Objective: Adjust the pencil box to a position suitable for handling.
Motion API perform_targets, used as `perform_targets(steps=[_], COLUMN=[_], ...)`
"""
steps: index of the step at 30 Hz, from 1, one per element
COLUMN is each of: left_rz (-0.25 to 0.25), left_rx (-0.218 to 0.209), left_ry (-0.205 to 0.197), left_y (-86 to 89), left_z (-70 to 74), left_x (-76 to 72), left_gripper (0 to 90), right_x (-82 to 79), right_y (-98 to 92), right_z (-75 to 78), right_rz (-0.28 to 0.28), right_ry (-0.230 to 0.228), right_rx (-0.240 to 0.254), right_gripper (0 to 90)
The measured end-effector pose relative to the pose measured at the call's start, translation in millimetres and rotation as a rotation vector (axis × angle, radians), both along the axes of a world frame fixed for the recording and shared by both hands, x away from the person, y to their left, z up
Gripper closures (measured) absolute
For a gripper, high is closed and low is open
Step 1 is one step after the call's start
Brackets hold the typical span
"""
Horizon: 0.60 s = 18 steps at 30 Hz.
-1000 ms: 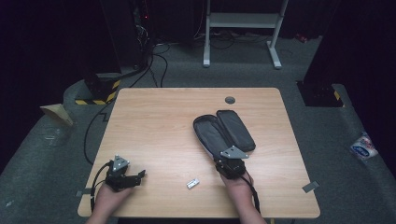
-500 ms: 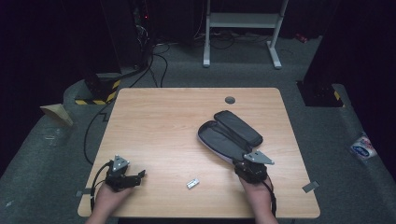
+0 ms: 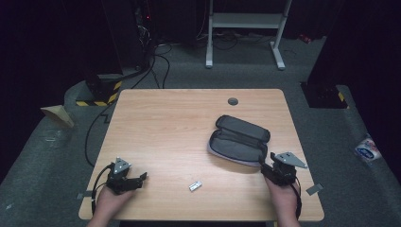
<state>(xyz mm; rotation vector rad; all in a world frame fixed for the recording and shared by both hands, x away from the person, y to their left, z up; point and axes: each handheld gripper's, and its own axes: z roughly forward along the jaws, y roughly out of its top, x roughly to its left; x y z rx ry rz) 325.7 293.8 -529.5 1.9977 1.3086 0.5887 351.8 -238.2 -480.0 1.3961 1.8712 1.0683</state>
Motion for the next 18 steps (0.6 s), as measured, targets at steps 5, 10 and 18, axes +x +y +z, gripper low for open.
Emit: perform_targets(steps=[5, 10, 18], left_rz=[0.000, -0.002, 0.000], left_rx=[0.000, 0.001, -0.001], left_ry=[0.000, -0.001, 0.002], left_y=[0.0, 0.2, 0.0], left_z=[0.0, 0.0, 0.2], left_x=[0.0, 0.2, -0.5], left_gripper=[16.9, 16.9, 17.2], right_x=[20.4, 33.7, 49.2], right_y=[-11.1, -11.3, -1.1], right_z=[-5.0, -14.8, -24.1], right_rz=[-0.043, -0.041, -0.039], right_ry=[0.053, 0.117, 0.149], right_rx=[0.046, 0.066, 0.049], right_gripper=[55.5, 61.8, 72.1])
